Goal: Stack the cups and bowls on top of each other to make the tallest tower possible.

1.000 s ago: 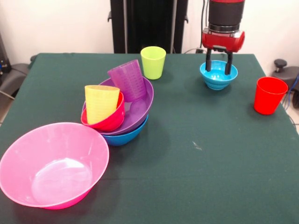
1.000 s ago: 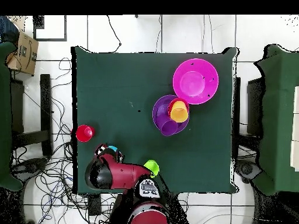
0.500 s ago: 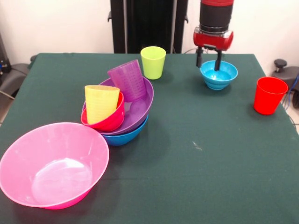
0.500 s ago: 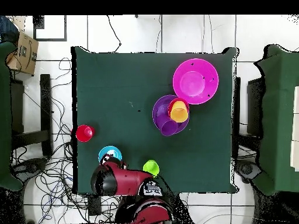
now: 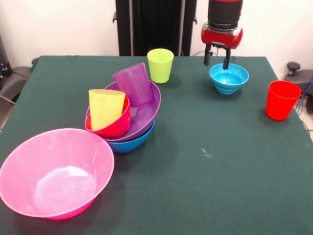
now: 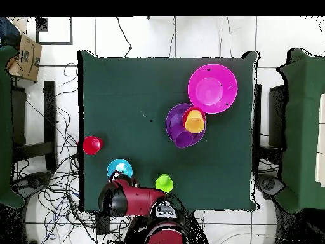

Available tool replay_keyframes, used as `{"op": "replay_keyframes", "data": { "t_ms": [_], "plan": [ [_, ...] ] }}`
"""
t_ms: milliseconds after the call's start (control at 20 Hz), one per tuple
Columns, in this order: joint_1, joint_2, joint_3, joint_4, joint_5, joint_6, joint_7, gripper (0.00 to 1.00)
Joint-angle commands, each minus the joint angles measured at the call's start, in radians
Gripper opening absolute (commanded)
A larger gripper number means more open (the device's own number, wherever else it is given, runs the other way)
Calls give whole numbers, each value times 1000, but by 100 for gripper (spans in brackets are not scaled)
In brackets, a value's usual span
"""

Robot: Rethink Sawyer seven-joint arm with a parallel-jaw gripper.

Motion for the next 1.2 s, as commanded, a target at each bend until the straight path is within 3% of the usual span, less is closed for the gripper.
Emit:
{"op": "replay_keyframes", "data": {
  "t_ms": [50, 400, 1200],
  "plan": [
    [22, 40, 15, -28, -1, 96, 88, 100],
    [10, 111, 1, -64, -16, 47, 80, 100],
    [23, 175, 1, -78, -14, -31, 110, 100]
  ]
}}
